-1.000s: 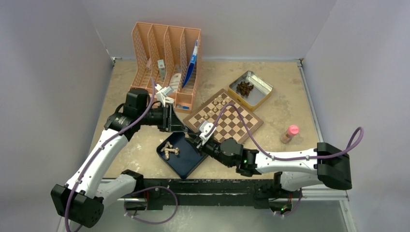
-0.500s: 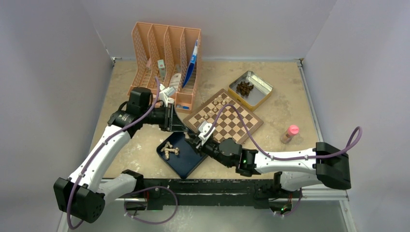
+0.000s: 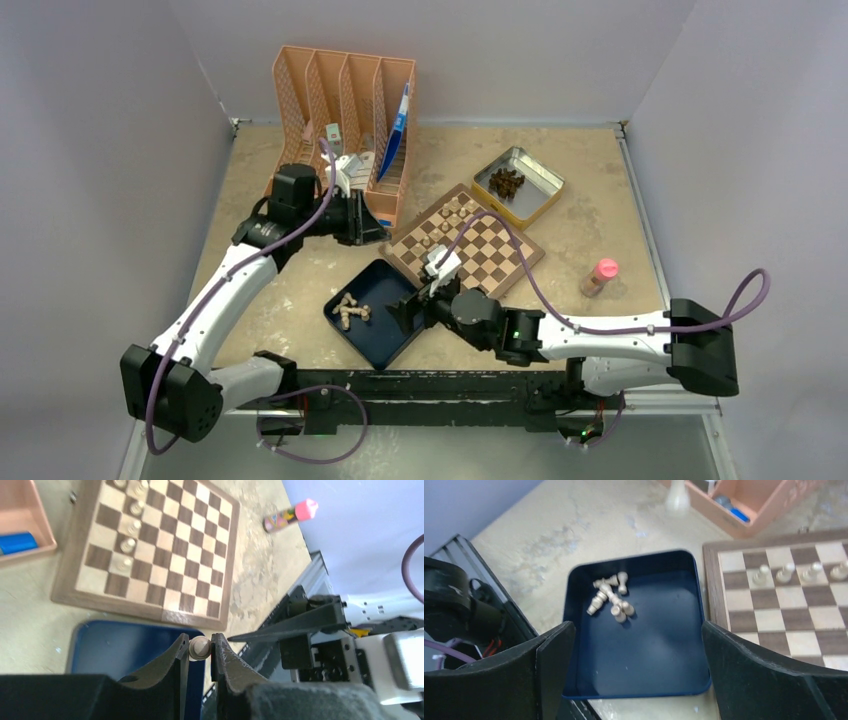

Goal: Set up the chess pieces on the board
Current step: Place the chess piece on the chessboard.

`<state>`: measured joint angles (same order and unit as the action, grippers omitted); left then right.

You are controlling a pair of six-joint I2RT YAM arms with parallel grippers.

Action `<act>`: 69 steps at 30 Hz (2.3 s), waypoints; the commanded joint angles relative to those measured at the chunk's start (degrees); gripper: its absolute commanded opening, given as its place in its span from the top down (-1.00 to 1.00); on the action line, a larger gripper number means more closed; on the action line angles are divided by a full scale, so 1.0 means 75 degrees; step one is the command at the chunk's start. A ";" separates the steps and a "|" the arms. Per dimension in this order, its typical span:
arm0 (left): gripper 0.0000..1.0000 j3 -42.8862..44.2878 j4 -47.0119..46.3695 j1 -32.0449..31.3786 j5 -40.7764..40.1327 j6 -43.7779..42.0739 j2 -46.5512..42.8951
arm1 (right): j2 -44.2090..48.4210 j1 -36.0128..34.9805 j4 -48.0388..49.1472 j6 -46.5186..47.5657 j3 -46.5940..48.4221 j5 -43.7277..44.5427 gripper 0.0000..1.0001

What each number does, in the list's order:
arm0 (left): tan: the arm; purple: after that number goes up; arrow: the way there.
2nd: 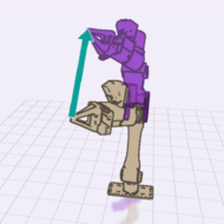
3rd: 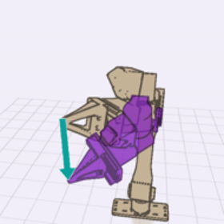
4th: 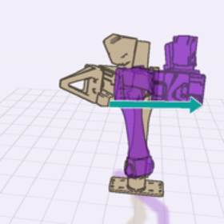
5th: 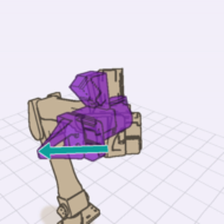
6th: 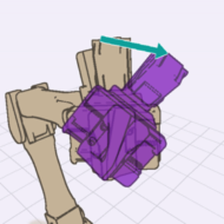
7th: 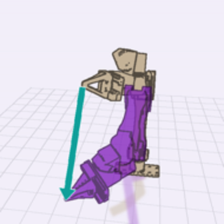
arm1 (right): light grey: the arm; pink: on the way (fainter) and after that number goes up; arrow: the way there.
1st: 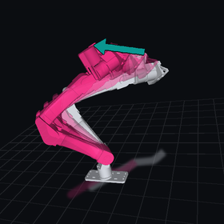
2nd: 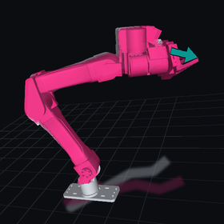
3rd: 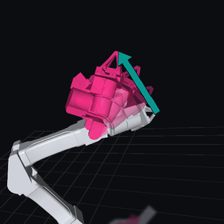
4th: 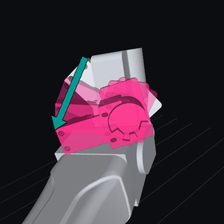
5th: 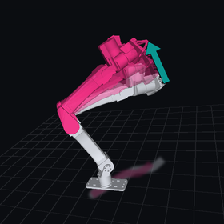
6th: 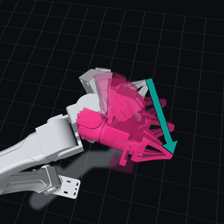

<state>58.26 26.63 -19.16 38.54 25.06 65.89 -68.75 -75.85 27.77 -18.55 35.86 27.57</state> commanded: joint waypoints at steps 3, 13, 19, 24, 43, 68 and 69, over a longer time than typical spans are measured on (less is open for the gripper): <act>0.85 0.0780 -0.1795 -0.0016 -0.0898 0.0234 0.0245 | -0.0075 0.0120 -0.1730 -0.1404 0.0371 0.0742 -0.98; 0.86 0.1271 -0.2737 -0.0715 -0.3018 -0.0494 0.1173 | 0.0463 0.2714 -0.2601 -0.1863 0.0157 -0.0287 -0.98; 0.86 0.1029 -0.4050 -0.1326 -0.4356 -0.0988 0.1811 | 0.0380 0.3464 -0.2950 -0.2136 0.0292 -0.0262 -0.98; 0.85 0.0641 -0.5272 -0.1678 -0.4896 -0.1276 0.2484 | 0.0599 0.3678 -0.3186 -0.2506 0.0377 -0.0052 -0.98; 0.86 0.0850 -0.6260 -0.1979 -0.4743 -0.1706 0.4622 | 0.2218 0.3675 -0.3925 -0.2344 0.0422 0.0175 -0.97; 0.84 0.0602 -0.6940 -0.2262 -0.4643 -0.1596 0.5438 | 0.2471 0.3670 -0.3908 -0.2223 0.0258 0.0057 -0.97; 0.83 0.0585 -0.6962 -0.2268 -0.4636 -0.1595 0.5447 | 0.2433 0.3673 -0.3903 -0.2211 0.0264 0.0042 -0.97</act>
<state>62.98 -21.69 -35.77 3.29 12.91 106.30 -50.30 -48.36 -2.76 -35.57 36.45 27.46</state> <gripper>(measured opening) 0.189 0.987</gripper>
